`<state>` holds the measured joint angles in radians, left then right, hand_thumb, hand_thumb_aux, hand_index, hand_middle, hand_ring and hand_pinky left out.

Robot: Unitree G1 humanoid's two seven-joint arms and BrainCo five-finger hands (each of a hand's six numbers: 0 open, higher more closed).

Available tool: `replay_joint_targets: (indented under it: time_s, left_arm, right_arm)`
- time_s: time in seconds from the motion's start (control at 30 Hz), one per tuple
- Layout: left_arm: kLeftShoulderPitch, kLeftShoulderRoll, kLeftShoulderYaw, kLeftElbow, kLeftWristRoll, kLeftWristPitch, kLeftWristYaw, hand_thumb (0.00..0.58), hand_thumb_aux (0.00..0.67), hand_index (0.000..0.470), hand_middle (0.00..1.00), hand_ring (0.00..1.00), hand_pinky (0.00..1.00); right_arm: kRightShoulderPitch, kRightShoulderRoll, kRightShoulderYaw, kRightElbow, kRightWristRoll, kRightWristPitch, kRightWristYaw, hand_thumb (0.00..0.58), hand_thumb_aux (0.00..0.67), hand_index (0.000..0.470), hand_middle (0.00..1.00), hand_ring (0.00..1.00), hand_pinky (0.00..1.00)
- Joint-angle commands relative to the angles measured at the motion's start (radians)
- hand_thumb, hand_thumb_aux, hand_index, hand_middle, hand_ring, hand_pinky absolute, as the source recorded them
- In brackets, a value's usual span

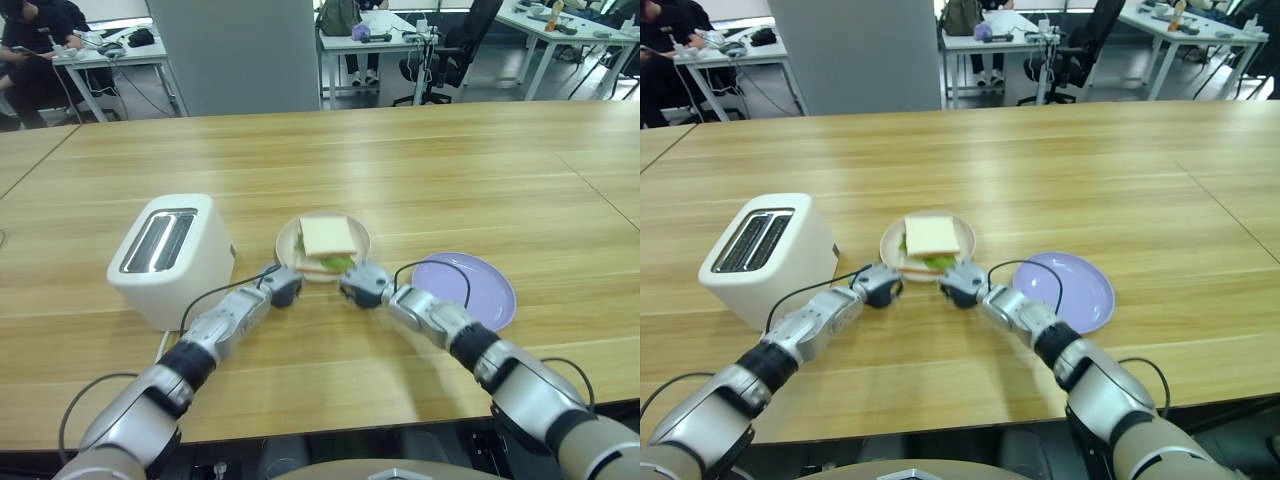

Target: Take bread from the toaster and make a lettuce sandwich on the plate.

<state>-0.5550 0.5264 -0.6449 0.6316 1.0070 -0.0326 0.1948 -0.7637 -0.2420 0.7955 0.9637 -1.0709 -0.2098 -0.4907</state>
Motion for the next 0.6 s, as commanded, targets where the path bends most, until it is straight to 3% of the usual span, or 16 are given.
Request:
replay_joint_targets:
  time_s: [0.03, 0.2, 0.43, 0.6]
  left_arm:
    - [-0.004, 0.003, 0.026, -0.016, 0.014, -0.012, 0.134, 0.000, 0.000, 0.000, 0.00, 0.00, 0.00]
    - [0.126, 0.043, 0.138, -0.229, -0.105, -0.065, 0.133, 0.000, 0.000, 0.000, 0.00, 0.00, 0.00]
    - [0.396, 0.102, 0.309, -0.624, -0.176, -0.148, 0.197, 0.000, 0.000, 0.000, 0.00, 0.00, 0.00]
    - [0.559, 0.085, 0.395, -0.845, -0.166, -0.239, 0.282, 0.000, 0.000, 0.000, 0.00, 0.00, 0.00]
  right_arm:
    - [-0.035, 0.004, -0.016, 0.036, 0.012, -0.019, -0.117, 0.000, 0.000, 0.000, 0.00, 0.00, 0.00]
    - [0.027, -0.111, -0.069, -0.143, 0.057, -0.110, -0.147, 0.000, 0.000, 0.000, 0.00, 0.00, 0.00]
    - [0.295, -0.342, -0.202, -0.580, 0.121, -0.226, -0.174, 0.000, 0.000, 0.000, 0.00, 0.00, 0.00]
    - [0.486, -0.421, -0.308, -0.797, 0.129, -0.282, -0.226, 0.000, 0.000, 0.000, 0.00, 0.00, 0.00]
